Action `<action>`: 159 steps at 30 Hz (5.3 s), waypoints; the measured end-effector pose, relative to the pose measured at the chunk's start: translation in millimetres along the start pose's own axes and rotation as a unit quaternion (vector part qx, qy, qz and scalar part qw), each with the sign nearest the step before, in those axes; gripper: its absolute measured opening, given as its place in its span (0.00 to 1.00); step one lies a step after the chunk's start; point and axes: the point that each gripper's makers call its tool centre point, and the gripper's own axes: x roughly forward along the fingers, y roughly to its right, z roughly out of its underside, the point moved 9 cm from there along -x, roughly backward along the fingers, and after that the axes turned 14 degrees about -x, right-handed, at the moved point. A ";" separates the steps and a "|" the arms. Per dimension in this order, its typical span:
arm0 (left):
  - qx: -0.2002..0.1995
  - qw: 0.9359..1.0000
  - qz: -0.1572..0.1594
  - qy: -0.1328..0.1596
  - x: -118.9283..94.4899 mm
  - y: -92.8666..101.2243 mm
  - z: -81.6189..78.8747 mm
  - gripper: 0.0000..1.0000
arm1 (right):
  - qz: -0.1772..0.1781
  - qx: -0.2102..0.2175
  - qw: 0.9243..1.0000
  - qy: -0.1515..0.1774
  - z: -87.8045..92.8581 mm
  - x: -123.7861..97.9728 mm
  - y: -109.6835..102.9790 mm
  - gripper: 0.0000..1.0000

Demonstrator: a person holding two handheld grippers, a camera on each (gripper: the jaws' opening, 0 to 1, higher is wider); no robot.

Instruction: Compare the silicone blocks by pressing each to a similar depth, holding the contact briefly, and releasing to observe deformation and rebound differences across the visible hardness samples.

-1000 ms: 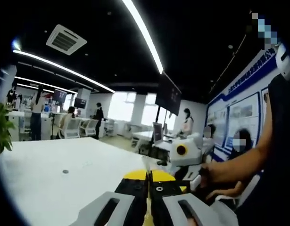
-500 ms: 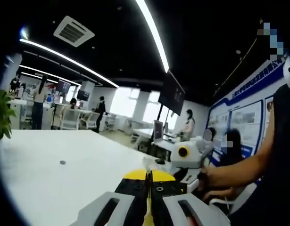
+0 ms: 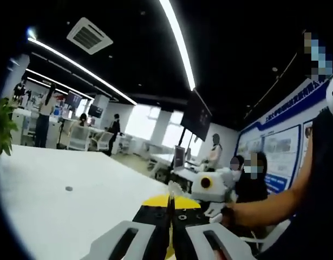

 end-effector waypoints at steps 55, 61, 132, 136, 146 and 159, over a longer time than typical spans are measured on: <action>-0.164 0.984 -0.062 0.019 21.9 -58.1 84.7 0.00 | 0.210 -0.031 0.974 -0.083 73.0 -108.9 -5.9 0.96; -0.195 0.978 -0.068 0.016 22.9 -68.7 99.2 0.00 | 0.209 -0.034 0.972 -0.098 79.9 -111.0 -8.3 0.96; -0.126 0.950 -0.282 -0.031 13.6 -164.2 135.5 0.62 | 0.197 -0.021 0.968 -0.154 99.2 -103.2 -27.8 0.96; -0.099 0.957 -0.271 -0.010 6.4 -159.0 116.9 0.73 | 0.197 -0.012 0.971 -0.136 96.5 -101.3 -26.3 0.96; -0.005 0.966 -0.257 -0.013 -34.0 -147.6 78.0 1.00 | 0.205 -0.022 0.967 -0.149 91.0 -94.4 -14.9 0.96; 0.016 0.965 -0.259 -0.038 -143.5 -114.8 81.8 1.00 | 0.213 -0.035 0.963 -0.163 93.7 -83.8 -5.6 0.96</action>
